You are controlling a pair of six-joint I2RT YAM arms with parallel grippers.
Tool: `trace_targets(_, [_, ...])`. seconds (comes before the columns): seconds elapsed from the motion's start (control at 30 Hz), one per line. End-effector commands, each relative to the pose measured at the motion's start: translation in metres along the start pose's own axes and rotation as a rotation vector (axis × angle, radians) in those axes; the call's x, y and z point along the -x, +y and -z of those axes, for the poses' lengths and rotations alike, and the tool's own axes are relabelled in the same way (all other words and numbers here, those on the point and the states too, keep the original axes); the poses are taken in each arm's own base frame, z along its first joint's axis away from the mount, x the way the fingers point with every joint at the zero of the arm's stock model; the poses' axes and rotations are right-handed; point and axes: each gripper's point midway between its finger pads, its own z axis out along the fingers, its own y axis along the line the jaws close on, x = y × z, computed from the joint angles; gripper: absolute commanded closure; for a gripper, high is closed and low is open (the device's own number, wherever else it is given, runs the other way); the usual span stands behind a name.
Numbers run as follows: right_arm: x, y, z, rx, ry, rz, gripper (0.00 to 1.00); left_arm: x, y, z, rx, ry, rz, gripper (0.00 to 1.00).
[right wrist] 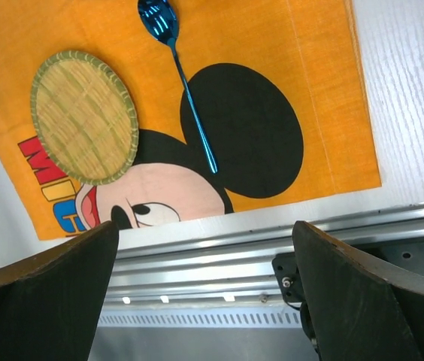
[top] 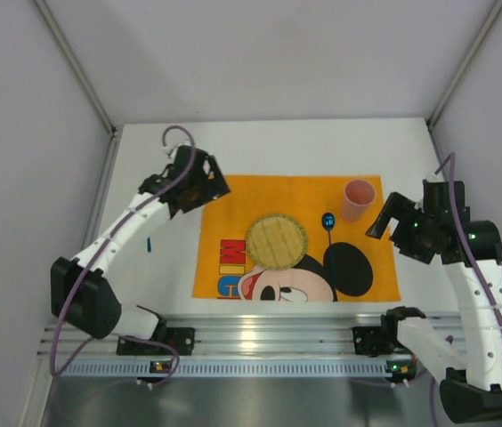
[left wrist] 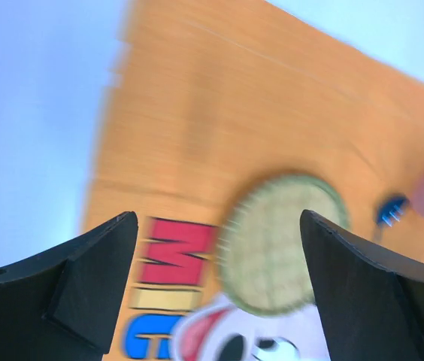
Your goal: Set the dinner table for one person
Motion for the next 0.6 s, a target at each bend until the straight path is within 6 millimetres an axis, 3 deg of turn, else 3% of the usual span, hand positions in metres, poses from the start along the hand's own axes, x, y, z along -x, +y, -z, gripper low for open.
trace_targets(0.0, [0.008, 0.008, -0.005, 0.044, -0.023, -0.032, 0.0, -0.008, 0.089, -0.005, 0.132, 0.045, -0.09, 0.07])
trace_targets(0.17, [0.008, 0.007, -0.009, 0.031, -0.008, -0.023, 0.0, 0.013, 0.17, -0.014, 0.265, 0.041, -0.077, 0.07])
trace_targets(0.3, [0.009, 0.004, -0.011, 0.007, 0.0, -0.01, 0.0, 0.023, 0.217, -0.027, 0.333, 0.055, -0.072, 0.07])
trace_targets(0.37, [0.009, 0.002, -0.012, -0.005, 0.006, -0.007, 0.0, 0.028, 0.236, -0.034, 0.359, 0.054, -0.054, 0.08])
trace_targets(0.57, [0.009, -0.004, -0.021, -0.047, 0.034, -0.002, 0.0, 0.047, 0.264, -0.059, 0.389, 0.041, -0.007, 0.09])
